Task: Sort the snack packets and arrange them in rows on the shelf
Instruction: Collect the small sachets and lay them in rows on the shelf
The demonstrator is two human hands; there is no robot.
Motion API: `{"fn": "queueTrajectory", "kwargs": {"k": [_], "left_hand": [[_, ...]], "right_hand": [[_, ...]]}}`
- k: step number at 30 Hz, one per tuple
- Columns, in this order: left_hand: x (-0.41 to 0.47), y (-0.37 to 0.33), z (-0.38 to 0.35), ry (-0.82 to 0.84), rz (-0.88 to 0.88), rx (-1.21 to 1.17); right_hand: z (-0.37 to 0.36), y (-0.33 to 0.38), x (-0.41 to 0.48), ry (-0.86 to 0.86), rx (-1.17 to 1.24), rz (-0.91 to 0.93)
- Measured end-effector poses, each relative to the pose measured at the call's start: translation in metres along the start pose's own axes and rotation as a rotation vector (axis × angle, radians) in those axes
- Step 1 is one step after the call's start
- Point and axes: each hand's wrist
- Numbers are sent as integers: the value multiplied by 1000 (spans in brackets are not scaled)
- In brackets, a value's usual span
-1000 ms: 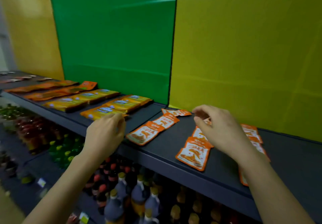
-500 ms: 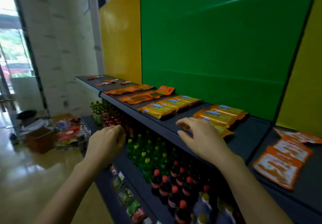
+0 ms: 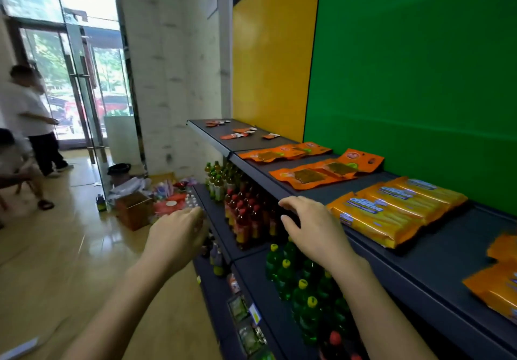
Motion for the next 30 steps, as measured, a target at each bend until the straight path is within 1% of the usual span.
{"fn": "queueTrajectory", "kwargs": {"k": [6,14,18,21,25,30], "left_hand": [[46,60,-32,13,61,86],[111,129,-55,12,103,151],[150,166,-67,32,105,175],[178,200,-83,45,96,166],[223,266,-115,52,48,128],[283,355,-148,78,-25,70]], "right_hand": [[-52,13,90,26,38,60],[-102,36,199,16,75,111],[-127,44,255,14,72,93],[-150,52,295,3,72,65],[-185,66,354,-32,52,-7],[-225,92,436,-80,141,-195]]}}
Point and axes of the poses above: each hand's wrist, its own x-axis towards the middle knuckle, its own z-axis out of the back of the hand, y = z × x, and after that the axes turned 3 degrees about -z, right-handed
